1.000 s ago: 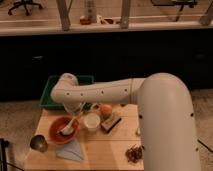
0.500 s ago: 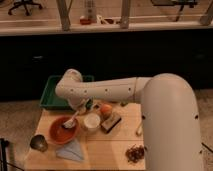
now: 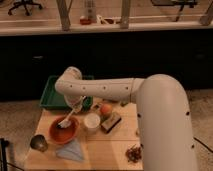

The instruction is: Wipe red bowl with brush

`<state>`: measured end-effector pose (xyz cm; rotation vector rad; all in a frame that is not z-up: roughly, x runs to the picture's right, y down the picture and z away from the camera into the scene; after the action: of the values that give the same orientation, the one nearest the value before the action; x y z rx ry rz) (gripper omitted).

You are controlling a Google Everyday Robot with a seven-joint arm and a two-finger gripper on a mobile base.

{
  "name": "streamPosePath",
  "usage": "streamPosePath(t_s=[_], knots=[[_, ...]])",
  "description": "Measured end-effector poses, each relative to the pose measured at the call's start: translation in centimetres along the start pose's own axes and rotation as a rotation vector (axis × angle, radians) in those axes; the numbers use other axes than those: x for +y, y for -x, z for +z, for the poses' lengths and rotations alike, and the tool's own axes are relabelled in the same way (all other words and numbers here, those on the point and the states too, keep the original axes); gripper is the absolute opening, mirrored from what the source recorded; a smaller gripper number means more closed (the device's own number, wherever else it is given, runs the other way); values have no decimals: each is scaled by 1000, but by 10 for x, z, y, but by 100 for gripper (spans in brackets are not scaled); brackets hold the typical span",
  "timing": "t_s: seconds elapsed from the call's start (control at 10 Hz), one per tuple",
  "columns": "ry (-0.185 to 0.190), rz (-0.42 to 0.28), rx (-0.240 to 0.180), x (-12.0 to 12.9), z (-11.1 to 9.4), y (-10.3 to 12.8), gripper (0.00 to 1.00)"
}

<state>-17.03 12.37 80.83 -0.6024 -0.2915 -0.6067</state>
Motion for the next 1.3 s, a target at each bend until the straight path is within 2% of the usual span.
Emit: streamPosePath(t_s=[0.2,0.5,1.0,1.3], knots=[[31,-21,-24,5,6,6,0],[67,-13,-37,13,11,10,0],[125,93,-7,25,18,-6,0],[129,96,-4,25,18,-7,0]])
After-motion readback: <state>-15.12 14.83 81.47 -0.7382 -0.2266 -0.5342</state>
